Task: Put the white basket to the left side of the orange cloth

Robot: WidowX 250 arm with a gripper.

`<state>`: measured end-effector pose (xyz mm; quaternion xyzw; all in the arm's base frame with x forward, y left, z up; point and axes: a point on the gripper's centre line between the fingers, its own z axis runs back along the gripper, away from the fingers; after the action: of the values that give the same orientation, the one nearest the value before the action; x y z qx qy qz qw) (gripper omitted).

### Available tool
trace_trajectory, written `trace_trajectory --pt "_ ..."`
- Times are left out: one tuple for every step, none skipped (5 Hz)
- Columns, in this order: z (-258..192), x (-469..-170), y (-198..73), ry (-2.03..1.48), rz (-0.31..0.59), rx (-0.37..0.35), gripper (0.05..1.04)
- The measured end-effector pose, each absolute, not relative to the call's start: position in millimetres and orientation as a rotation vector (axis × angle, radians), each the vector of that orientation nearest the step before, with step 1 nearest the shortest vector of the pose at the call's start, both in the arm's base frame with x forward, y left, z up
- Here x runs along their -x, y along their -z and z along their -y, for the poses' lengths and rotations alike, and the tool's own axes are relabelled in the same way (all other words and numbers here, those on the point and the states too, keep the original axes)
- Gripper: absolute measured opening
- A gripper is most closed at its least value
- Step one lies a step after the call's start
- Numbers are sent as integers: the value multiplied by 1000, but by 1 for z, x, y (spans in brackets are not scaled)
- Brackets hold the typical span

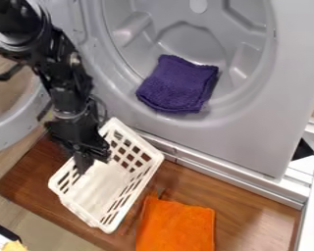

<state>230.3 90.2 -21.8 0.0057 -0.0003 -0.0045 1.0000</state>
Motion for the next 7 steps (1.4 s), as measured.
trace_trajectory --pt "-100 -232 32 3 -1 -10 125" --pt "-92 -234 35 11 -11 -11 322" --pt "-76 -230 36 31 -34 -28 626" --pt "-73 -233 24 45 -25 -66 923" --pt "-71 -231 13 53 -48 -116 1012" --pt "-73 -227 6 34 -73 -144 1008" --pt "-66 -227 -18 56 -67 -206 1001"
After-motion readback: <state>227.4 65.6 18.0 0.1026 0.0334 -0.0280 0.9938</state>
